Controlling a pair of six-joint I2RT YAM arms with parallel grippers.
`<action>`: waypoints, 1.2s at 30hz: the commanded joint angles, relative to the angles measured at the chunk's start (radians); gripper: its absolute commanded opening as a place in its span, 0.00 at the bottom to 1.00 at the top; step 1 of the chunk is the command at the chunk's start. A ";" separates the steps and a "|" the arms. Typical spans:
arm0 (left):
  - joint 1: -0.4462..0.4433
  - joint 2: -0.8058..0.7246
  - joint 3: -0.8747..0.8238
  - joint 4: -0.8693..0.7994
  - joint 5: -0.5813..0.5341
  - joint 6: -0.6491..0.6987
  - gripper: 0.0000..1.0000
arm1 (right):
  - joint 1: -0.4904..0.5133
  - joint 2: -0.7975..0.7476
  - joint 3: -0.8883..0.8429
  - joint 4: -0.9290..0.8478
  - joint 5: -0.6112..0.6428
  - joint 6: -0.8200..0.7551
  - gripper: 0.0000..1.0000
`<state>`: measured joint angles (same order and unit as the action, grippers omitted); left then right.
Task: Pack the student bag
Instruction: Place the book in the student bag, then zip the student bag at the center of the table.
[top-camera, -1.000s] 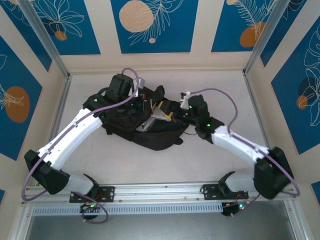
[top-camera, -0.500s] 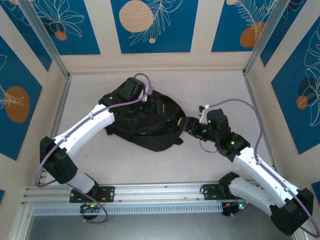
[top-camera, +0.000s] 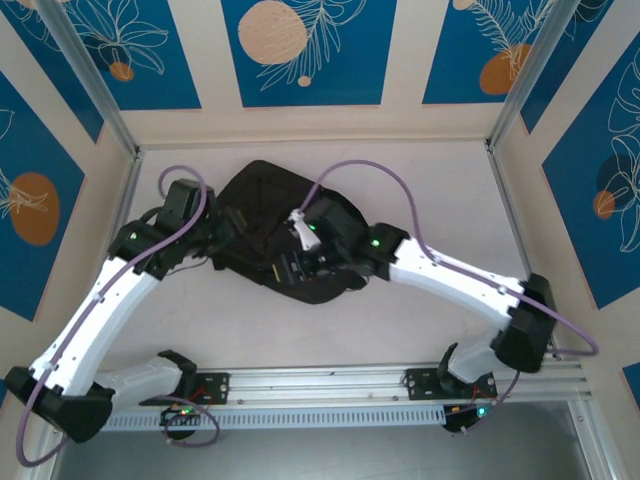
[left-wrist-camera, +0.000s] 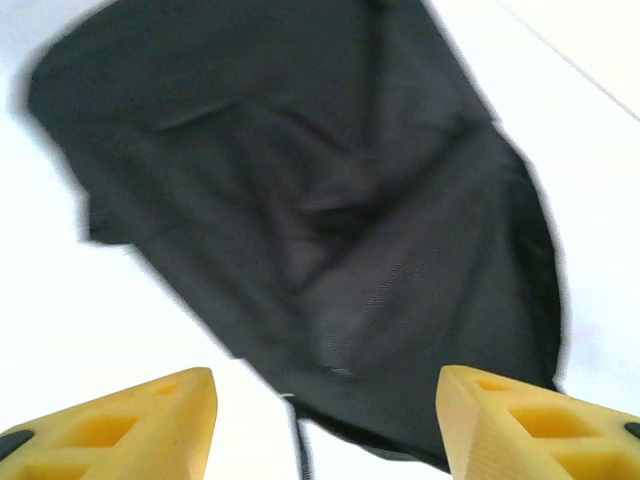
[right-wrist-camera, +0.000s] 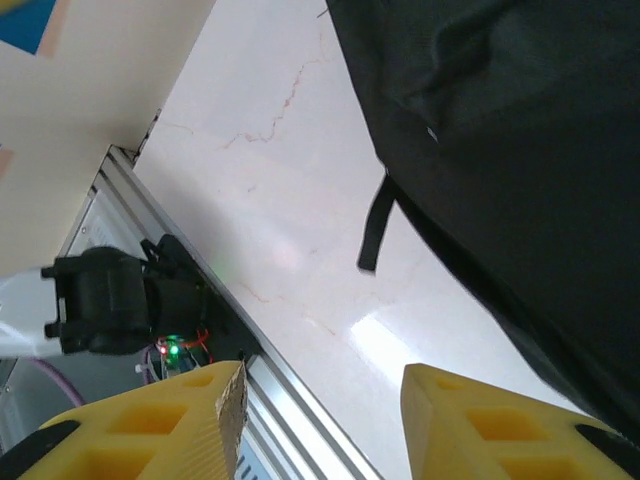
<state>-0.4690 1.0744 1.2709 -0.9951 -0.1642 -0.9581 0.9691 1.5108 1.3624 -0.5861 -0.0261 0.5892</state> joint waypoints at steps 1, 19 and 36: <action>0.038 -0.065 -0.053 -0.161 -0.138 -0.164 0.59 | 0.003 0.134 0.136 -0.199 -0.067 -0.028 0.49; 0.079 -0.168 -0.151 -0.164 -0.116 -0.189 0.61 | -0.022 0.361 0.346 -0.327 -0.133 0.063 0.50; 0.081 -0.154 -0.141 -0.149 -0.066 -0.182 0.62 | 0.066 0.149 0.064 -0.022 0.170 0.512 0.55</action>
<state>-0.4011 0.9230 1.1206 -1.1336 -0.2466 -1.1461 1.0061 1.6791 1.4815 -0.6979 0.1020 0.9585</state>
